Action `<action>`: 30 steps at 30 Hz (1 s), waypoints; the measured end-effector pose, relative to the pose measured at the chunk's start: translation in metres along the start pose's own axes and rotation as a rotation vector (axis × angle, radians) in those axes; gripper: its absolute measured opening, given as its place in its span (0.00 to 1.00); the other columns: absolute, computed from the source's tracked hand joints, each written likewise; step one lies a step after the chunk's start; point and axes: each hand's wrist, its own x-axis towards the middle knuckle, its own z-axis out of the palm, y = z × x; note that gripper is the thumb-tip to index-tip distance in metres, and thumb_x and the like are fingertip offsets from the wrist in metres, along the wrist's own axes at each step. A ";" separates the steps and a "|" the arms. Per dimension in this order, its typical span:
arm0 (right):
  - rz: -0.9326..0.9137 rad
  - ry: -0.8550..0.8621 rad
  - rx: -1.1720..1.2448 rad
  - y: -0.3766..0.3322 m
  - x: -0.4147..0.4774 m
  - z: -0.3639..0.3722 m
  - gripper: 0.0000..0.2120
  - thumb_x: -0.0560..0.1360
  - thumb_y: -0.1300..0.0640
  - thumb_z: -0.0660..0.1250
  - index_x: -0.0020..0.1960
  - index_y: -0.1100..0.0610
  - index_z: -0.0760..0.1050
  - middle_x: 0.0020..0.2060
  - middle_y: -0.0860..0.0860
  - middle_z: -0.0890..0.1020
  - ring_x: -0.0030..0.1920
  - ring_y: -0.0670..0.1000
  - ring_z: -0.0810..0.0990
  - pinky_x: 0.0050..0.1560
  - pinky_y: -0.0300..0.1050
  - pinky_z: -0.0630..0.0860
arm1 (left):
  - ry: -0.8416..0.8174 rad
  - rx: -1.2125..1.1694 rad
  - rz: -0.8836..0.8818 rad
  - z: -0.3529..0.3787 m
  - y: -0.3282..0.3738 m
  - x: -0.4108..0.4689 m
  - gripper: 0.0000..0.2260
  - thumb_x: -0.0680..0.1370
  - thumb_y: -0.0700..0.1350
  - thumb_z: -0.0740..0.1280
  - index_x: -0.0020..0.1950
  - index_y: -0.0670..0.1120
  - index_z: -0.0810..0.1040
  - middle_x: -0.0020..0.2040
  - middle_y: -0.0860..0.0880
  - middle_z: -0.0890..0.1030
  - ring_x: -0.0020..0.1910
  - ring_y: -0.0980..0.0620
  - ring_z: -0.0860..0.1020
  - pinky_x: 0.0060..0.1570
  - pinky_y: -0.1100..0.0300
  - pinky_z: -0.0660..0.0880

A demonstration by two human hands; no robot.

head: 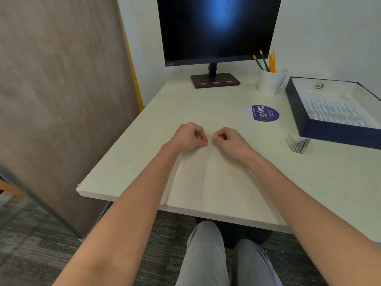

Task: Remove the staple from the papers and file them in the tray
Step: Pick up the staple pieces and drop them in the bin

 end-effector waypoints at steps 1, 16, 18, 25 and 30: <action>0.000 -0.004 0.002 0.001 0.000 0.000 0.08 0.77 0.55 0.62 0.51 0.56 0.77 0.44 0.47 0.79 0.53 0.53 0.77 0.65 0.56 0.68 | -0.004 0.006 0.001 0.000 0.001 0.000 0.03 0.69 0.40 0.75 0.41 0.45 0.84 0.32 0.50 0.79 0.28 0.63 0.74 0.32 0.77 0.69; 0.025 -0.026 0.268 -0.007 0.004 -0.019 0.05 0.79 0.58 0.61 0.45 0.54 0.73 0.37 0.44 0.73 0.41 0.45 0.71 0.40 0.35 0.68 | 0.089 -0.413 -0.165 -0.041 -0.005 -0.006 0.03 0.78 0.42 0.66 0.44 0.47 0.77 0.40 0.52 0.76 0.40 0.58 0.74 0.41 0.66 0.71; 0.032 -0.008 0.333 -0.009 0.000 -0.028 0.03 0.79 0.59 0.61 0.50 0.56 0.73 0.39 0.45 0.74 0.43 0.46 0.71 0.41 0.36 0.68 | 0.127 -0.481 -0.163 -0.046 -0.002 -0.008 0.05 0.78 0.43 0.66 0.43 0.50 0.76 0.41 0.52 0.76 0.42 0.57 0.75 0.43 0.64 0.72; 0.067 0.167 0.394 0.012 -0.045 -0.086 0.05 0.79 0.58 0.60 0.45 0.55 0.73 0.38 0.47 0.73 0.44 0.48 0.72 0.46 0.42 0.75 | -0.056 -0.518 0.019 0.022 0.098 0.007 0.03 0.79 0.43 0.65 0.45 0.47 0.74 0.40 0.51 0.79 0.38 0.57 0.78 0.42 0.64 0.72; 0.134 0.371 0.379 0.055 -0.098 -0.165 0.06 0.80 0.57 0.59 0.51 0.59 0.73 0.43 0.50 0.77 0.43 0.47 0.75 0.51 0.47 0.77 | -0.207 -0.537 0.175 0.105 0.200 0.006 0.04 0.80 0.43 0.63 0.45 0.48 0.72 0.40 0.50 0.80 0.38 0.55 0.78 0.41 0.63 0.73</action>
